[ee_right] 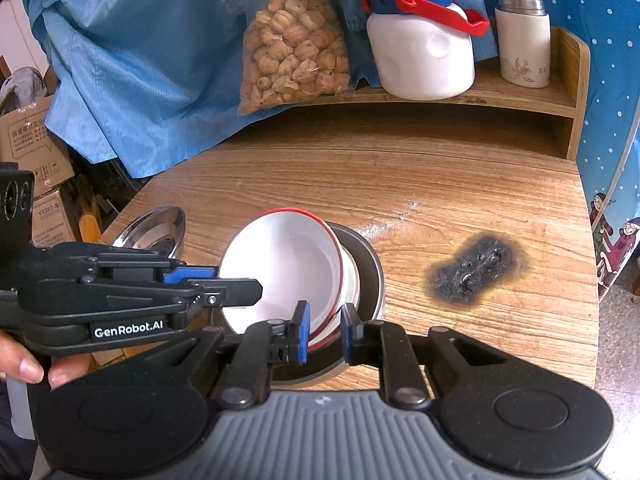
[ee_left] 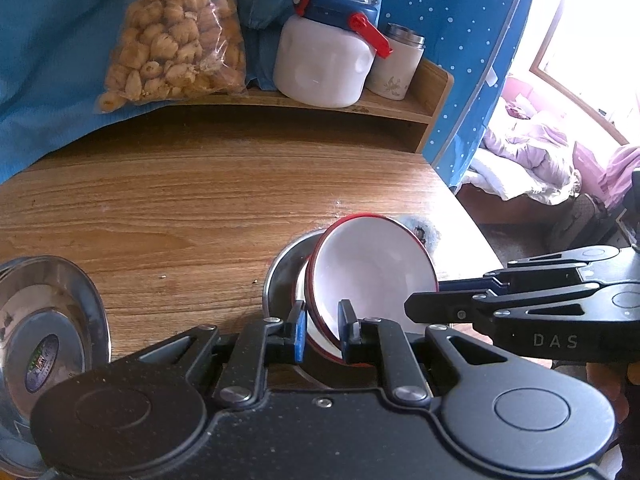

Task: Organize plates and bowls
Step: 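Press the small white bowl down into the stacked bowls with both tools, then open both tools to release the small white bowl and withdraw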

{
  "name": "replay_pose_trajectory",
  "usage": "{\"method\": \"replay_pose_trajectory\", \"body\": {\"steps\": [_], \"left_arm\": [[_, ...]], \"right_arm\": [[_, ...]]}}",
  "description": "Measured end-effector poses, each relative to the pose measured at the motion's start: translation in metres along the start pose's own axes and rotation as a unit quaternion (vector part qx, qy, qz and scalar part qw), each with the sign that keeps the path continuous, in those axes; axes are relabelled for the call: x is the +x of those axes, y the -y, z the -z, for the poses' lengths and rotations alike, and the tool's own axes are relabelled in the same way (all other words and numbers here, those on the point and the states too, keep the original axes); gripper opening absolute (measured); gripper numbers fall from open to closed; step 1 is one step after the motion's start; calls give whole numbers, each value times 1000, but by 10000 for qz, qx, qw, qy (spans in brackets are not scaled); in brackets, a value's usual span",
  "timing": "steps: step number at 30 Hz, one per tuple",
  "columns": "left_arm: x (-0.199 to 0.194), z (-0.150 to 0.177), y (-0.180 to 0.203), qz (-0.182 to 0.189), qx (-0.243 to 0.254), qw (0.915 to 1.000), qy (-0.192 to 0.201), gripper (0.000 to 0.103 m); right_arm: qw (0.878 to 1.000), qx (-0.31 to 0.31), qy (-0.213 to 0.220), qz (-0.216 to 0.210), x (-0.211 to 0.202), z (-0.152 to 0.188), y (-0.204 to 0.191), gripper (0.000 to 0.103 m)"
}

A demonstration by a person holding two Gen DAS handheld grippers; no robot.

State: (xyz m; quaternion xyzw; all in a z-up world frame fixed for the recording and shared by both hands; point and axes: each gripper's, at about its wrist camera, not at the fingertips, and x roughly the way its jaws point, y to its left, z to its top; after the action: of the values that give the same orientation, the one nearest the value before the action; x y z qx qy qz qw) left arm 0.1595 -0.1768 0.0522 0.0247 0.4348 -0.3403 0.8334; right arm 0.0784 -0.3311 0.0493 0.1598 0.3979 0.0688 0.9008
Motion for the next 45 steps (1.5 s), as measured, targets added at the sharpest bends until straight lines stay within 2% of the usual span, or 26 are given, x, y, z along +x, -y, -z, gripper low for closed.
{"method": "replay_pose_trajectory", "body": {"steps": [11, 21, 27, 29, 30, 31, 32, 33, 34, 36, 38, 40, 45], "left_arm": [[0, 1, -6, 104, -56, 9999, 16, 18], [0, 0, -6, 35, -76, 9999, 105, 20], [-12, -3, -7, 37, -103, 9993, 345, 34], [-17, -4, -8, -9, -90, 9989, 457, 41], [-19, -4, -9, -56, -87, 9986, 510, 53], [-21, -4, -9, -130, -83, 9982, 577, 68], [-23, -5, -9, -207, -86, 9977, 642, 75], [-24, -5, -10, -274, -93, 9971, 707, 86], [-26, -5, -11, -332, -89, 9963, 787, 91], [-29, -6, -13, -409, -69, 9951, 894, 99], [-31, -6, -15, -465, -91, 9939, 996, 102], [-32, -6, -18, -524, -88, 9936, 995, 102], [-31, -3, -25, -778, -47, 9916, 1030, 102]], "right_arm": [[10000, -3, -6, -22, 0, 1, 1, 20], [10000, -33, 69, -56, -5, -2, 0, 23], [9998, -58, 163, -62, -10, 0, 0, 24], [9997, -70, 220, -52, -14, -1, -1, 25], [9996, -82, 255, -41, -16, -1, -1, 25], [9995, -91, 291, -24, -18, -1, -1, 29], [9994, -99, 326, -22, -20, -1, -2, 33], [9993, -102, 355, -25, -22, -1, -2, 44], [9992, -112, 387, -14, -24, -1, -2, 57], [9989, -151, 451, 41, -26, -1, -3, 74], [9984, -212, 505, 128, -28, -1, -4, 84], [9980, -211, 565, 207, -29, 0, -4, 102], [9960, -336, 624, 540, -27, 4, -3, 103]]}}
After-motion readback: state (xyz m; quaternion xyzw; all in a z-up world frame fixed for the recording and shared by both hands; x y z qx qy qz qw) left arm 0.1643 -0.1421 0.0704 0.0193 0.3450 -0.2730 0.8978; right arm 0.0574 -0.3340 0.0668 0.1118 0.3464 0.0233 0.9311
